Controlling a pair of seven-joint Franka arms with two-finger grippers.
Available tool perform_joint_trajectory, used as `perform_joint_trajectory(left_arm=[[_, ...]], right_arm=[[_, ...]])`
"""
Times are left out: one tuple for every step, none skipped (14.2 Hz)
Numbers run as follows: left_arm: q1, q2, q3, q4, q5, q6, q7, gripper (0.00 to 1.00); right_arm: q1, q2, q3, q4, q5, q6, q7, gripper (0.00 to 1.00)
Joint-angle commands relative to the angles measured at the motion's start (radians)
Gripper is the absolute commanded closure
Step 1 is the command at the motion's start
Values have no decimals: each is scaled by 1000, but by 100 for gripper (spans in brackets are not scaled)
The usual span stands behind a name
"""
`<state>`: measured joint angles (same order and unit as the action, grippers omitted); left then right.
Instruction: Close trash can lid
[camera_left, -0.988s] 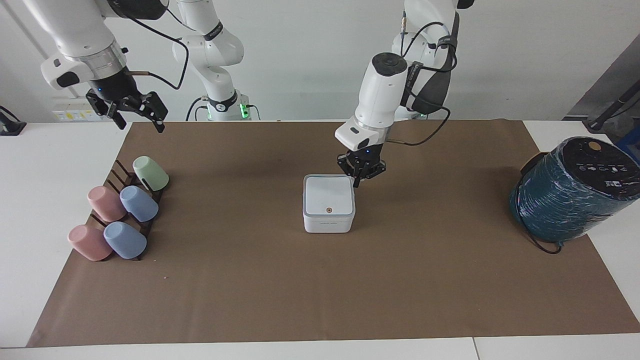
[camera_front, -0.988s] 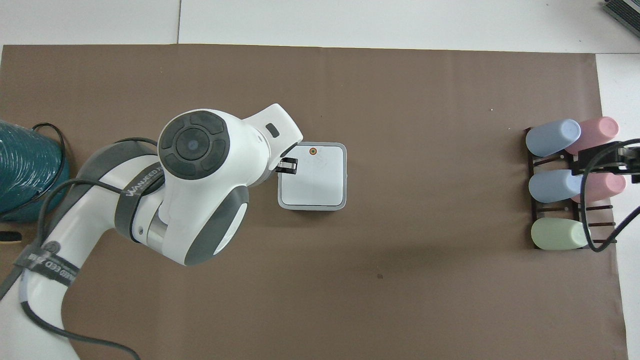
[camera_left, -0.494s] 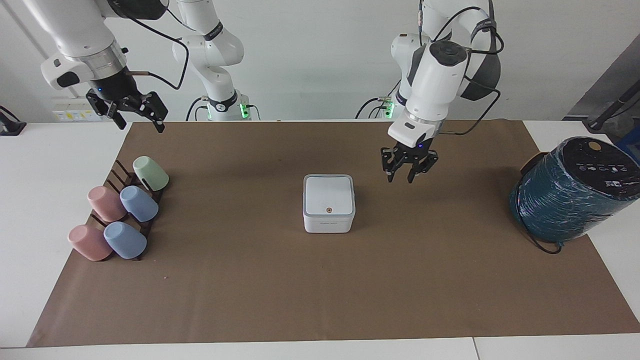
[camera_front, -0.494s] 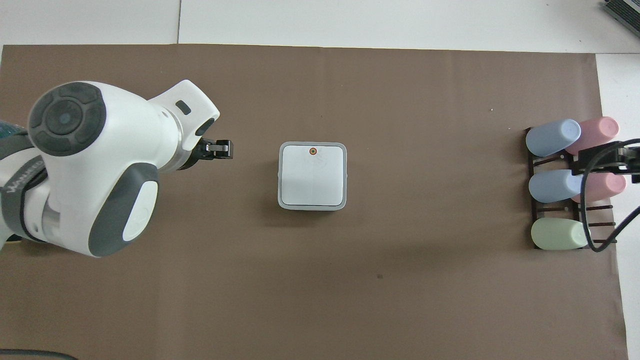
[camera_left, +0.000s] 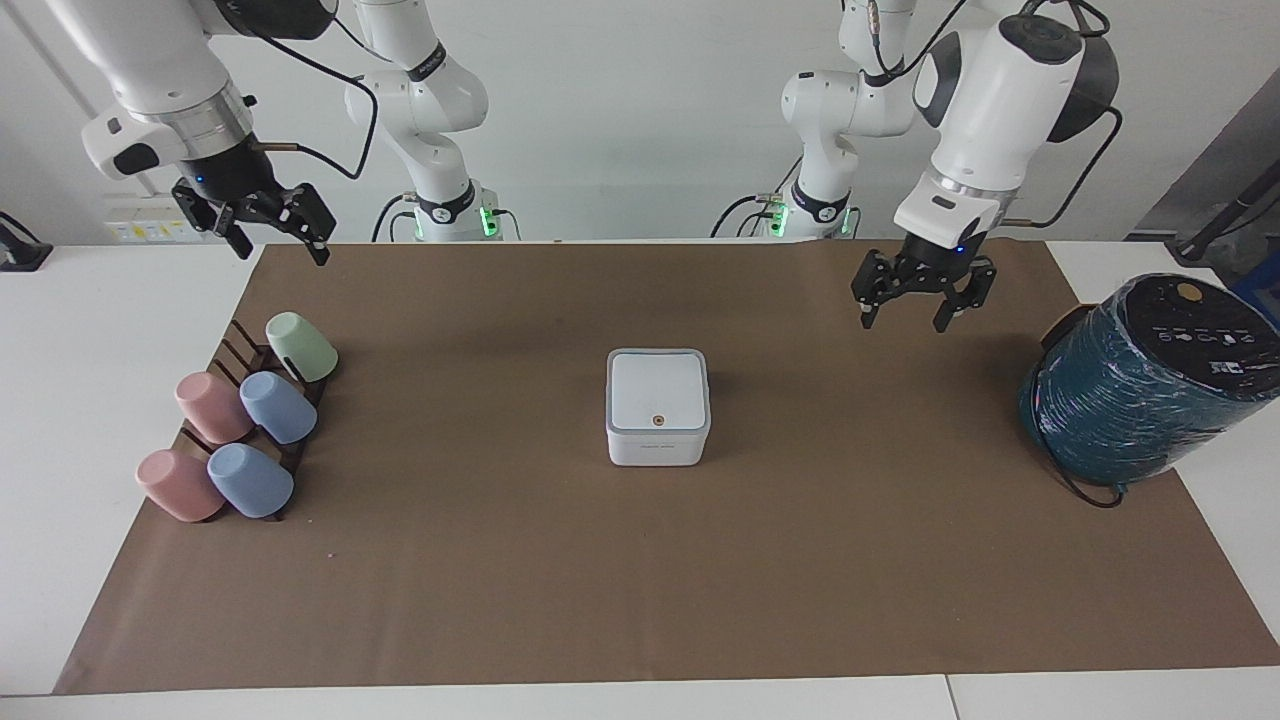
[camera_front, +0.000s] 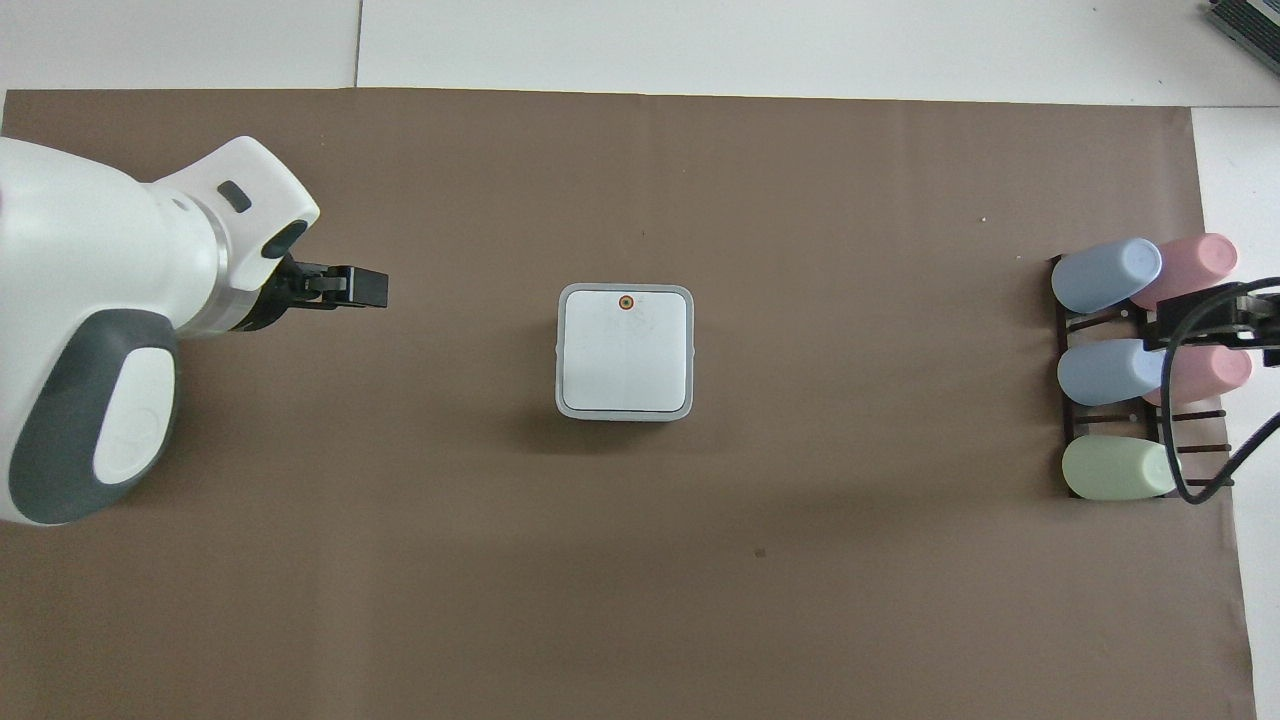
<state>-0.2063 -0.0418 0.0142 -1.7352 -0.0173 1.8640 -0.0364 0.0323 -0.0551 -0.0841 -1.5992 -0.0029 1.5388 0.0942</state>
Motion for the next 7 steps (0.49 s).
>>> perform_joint_trajectory(left_arm=[[62, 14, -10, 118, 14, -133, 113, 0], [79, 19, -10, 156, 11, -164, 134, 0], [106, 39, -10, 198, 11, -210, 138, 0], [122, 57, -10, 236, 11, -257, 138, 0], [126, 74, -8, 277, 11, -291, 139, 0], [133, 79, -8, 293, 11, -308, 139, 0], [134, 71, -8, 293, 8, -318, 139, 0]], right_arm=[[-8, -15, 6, -12, -2, 1, -24, 0], [-8, -15, 7, -12, -2, 1, -24, 0], [-8, -15, 6, -12, -2, 1, -24, 0], [-8, -15, 6, -12, -2, 1, -24, 0], [-8, -15, 7, -12, -2, 1, -24, 0], [-8, -15, 7, -12, -2, 1, -24, 0], [-8, -15, 7, -12, -2, 1, -24, 0]])
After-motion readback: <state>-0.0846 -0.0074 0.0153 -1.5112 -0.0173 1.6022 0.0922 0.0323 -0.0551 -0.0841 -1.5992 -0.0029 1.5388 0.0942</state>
